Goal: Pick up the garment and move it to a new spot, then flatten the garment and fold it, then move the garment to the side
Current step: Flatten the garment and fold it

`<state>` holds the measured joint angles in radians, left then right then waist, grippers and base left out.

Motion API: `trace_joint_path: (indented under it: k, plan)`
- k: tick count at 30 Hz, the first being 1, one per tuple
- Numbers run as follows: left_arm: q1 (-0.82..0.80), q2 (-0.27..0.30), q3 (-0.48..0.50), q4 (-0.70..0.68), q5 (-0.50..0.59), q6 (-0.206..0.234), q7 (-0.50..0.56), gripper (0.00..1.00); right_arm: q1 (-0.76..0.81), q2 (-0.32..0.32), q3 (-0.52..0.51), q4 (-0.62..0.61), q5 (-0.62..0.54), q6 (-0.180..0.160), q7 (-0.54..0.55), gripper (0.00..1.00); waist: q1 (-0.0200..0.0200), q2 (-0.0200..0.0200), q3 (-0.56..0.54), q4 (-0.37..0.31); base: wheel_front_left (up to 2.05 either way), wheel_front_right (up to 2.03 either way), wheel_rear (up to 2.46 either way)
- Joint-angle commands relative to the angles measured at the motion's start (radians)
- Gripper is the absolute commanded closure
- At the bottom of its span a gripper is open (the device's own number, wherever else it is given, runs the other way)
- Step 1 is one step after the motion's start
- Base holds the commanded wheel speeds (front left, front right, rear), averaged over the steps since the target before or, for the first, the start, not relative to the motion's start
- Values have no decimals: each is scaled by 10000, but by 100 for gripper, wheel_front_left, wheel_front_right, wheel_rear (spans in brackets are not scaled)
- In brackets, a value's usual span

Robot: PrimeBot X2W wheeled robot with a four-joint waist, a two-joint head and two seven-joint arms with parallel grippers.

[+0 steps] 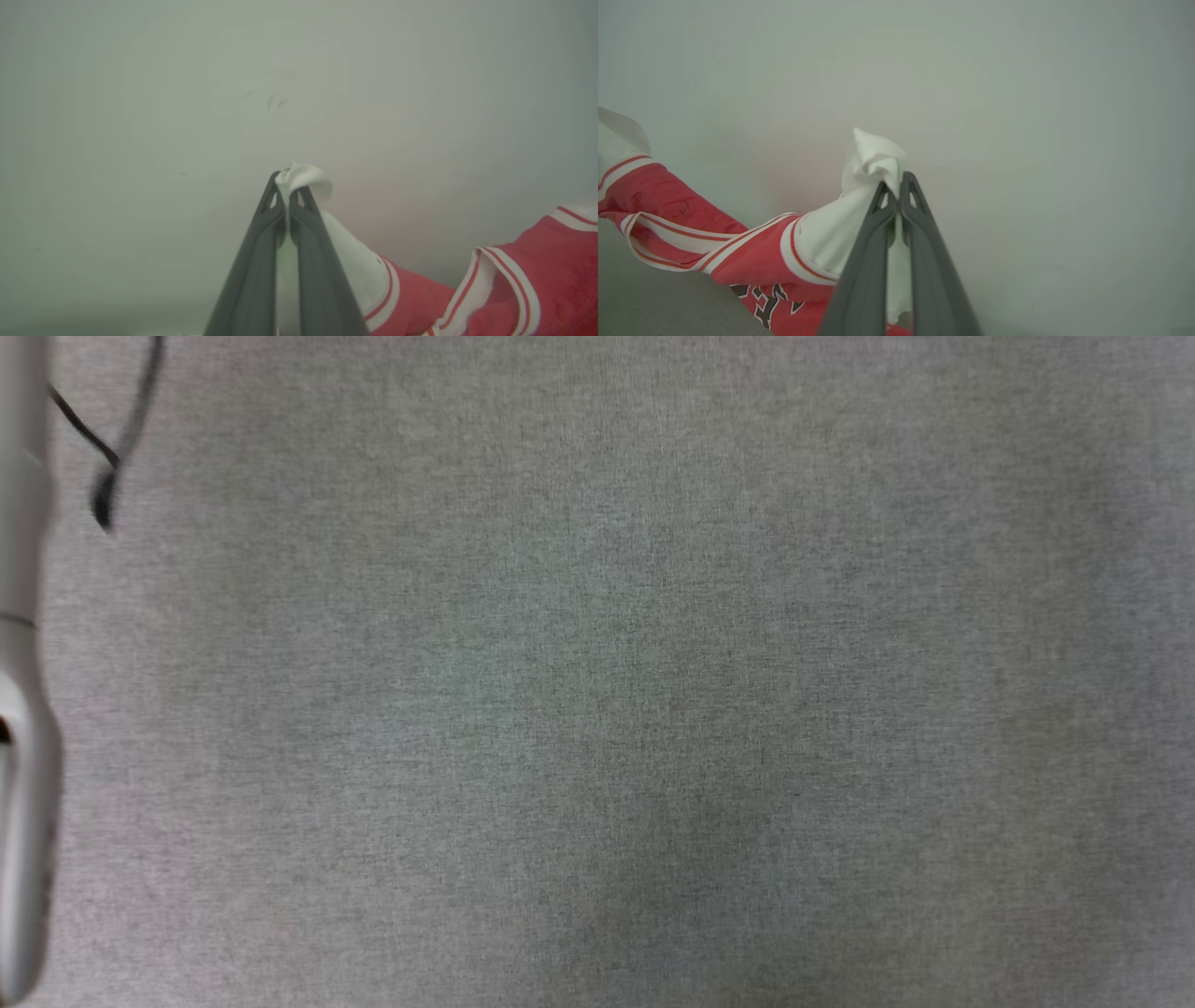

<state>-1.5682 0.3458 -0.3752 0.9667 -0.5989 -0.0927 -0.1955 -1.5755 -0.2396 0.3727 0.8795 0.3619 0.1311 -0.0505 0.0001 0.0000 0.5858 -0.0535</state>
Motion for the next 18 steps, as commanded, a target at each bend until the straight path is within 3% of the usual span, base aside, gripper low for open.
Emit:
trace_joint_path:
  k: [1,8,14,18]
  plan:
    - [378,-46,50,110,-135,-71,-158,100,377,113,151,116,210,-7,-89,100,-1,0,-164,12,0,0,0]
    - [2388,-202,33,370,-416,-228,-510,100,2351,249,814,362,1177,-7,-321,100,-1,0,-1152,34,0,0,0]
    - [4886,-220,162,-135,-713,-301,-678,100,4730,48,1145,-126,2115,-7,-694,100,-1,0,-2243,75,0,0,0]
    - [6616,-198,363,-1052,-679,-22,-711,100,6435,-264,1320,-643,2496,-7,-824,100,-1,0,-2976,101,0,0,0]
